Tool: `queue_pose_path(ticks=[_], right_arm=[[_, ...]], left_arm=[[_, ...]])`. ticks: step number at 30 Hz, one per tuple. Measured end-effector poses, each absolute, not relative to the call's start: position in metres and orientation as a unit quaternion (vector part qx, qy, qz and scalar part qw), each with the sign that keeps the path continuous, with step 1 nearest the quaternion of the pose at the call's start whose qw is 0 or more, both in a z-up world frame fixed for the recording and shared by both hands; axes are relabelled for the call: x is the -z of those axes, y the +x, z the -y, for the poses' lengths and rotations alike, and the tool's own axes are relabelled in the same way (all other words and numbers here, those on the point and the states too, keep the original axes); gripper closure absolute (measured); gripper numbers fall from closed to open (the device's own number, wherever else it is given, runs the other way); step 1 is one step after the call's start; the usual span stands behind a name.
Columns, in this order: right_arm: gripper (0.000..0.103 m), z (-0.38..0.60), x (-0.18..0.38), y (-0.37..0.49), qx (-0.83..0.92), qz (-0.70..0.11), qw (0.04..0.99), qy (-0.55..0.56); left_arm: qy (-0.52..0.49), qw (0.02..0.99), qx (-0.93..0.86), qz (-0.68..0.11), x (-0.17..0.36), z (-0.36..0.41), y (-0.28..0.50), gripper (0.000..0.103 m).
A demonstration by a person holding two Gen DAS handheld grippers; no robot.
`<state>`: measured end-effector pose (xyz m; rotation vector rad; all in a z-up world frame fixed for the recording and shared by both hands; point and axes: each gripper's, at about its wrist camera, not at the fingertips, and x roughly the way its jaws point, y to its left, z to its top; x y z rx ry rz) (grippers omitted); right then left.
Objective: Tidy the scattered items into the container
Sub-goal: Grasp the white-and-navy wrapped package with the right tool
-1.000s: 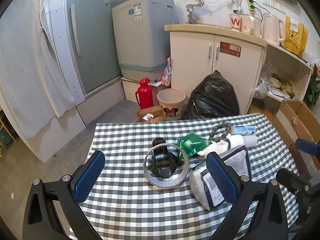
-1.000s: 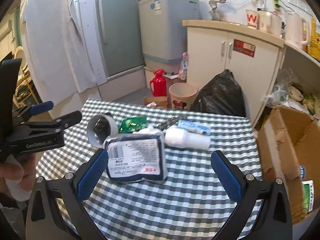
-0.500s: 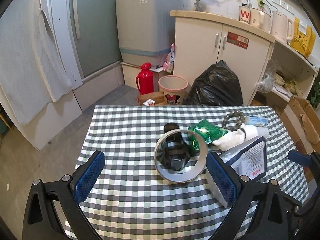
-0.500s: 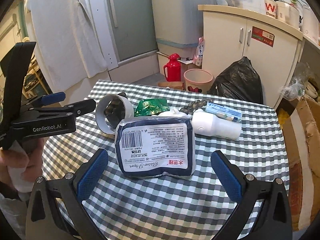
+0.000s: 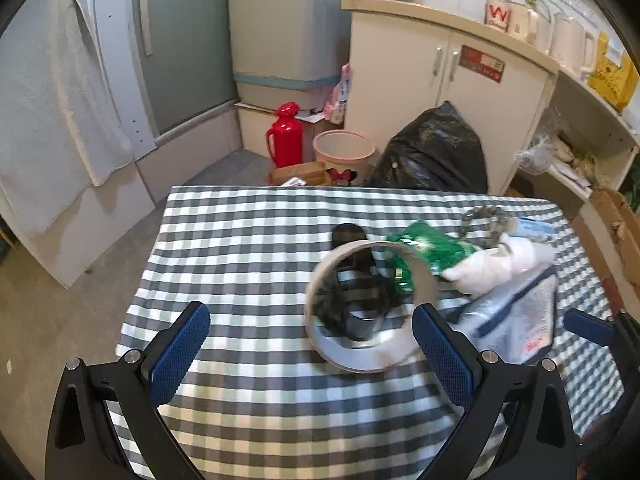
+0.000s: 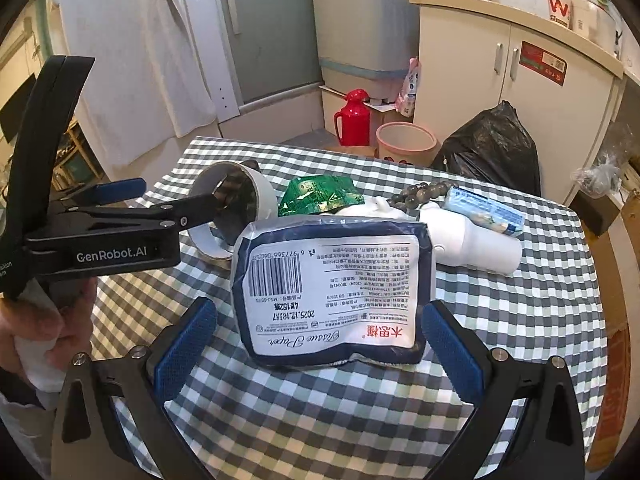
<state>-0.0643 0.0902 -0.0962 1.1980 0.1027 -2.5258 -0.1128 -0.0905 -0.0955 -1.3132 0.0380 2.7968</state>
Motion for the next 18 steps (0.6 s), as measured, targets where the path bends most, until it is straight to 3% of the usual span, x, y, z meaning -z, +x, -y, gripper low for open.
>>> queue_pose_path(ticks=[18], right_arm=[[0.000,-0.067,0.120,-0.084,0.890,-0.082,0.139,0.426]], left_arm=[[-0.434,-0.012,-0.901,-0.008,0.108,0.122,-0.128,0.000]])
